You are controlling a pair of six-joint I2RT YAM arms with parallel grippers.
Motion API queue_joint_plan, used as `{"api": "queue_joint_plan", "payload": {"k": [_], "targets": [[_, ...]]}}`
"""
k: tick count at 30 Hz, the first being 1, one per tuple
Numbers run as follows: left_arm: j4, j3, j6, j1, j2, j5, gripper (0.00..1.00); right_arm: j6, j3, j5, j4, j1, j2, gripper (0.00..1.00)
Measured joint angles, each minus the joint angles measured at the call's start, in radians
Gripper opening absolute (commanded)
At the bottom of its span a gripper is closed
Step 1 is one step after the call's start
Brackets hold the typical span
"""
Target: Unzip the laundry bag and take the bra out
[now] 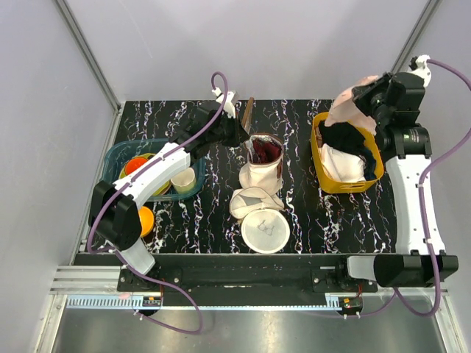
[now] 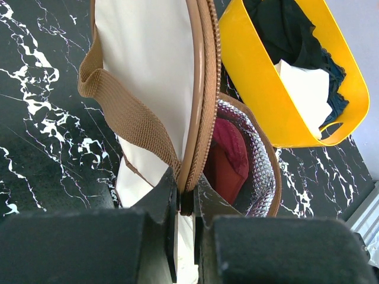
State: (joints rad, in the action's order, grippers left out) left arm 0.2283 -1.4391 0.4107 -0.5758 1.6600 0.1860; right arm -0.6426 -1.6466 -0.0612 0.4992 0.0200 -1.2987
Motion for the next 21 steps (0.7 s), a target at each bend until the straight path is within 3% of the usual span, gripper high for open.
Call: {"api": "queue_joint_plan", "payload": {"k": [7,12,13,14,16,18,21], "targets": [[0.002,0.008,0.000,0.000,0.000,0.006,0.00,0.006,0.179,-0.076,-0.006,-0.074,-0.104,0.00],[0.002,0.019,0.001,0.000,-0.002,0.010,0.00,0.016,0.211,-0.111,-0.005,-0.074,-0.252,0.04],[0.001,0.023,0.001,0.000,-0.004,0.011,0.00,0.017,0.210,-0.112,-0.006,-0.074,-0.282,0.12],[0.002,0.027,0.000,0.000,-0.008,0.011,0.00,0.018,0.209,-0.112,-0.005,-0.074,-0.311,0.49],[0.006,0.029,0.000,0.000,-0.013,0.011,0.00,0.016,0.188,-0.111,0.009,-0.074,-0.365,0.74],[0.010,0.034,-0.006,0.000,-0.024,0.011,0.00,0.025,0.123,-0.107,0.041,-0.074,-0.426,0.84],[0.020,0.049,-0.014,0.000,-0.051,0.011,0.00,0.037,0.027,-0.088,0.061,-0.074,-0.470,0.84]]}}
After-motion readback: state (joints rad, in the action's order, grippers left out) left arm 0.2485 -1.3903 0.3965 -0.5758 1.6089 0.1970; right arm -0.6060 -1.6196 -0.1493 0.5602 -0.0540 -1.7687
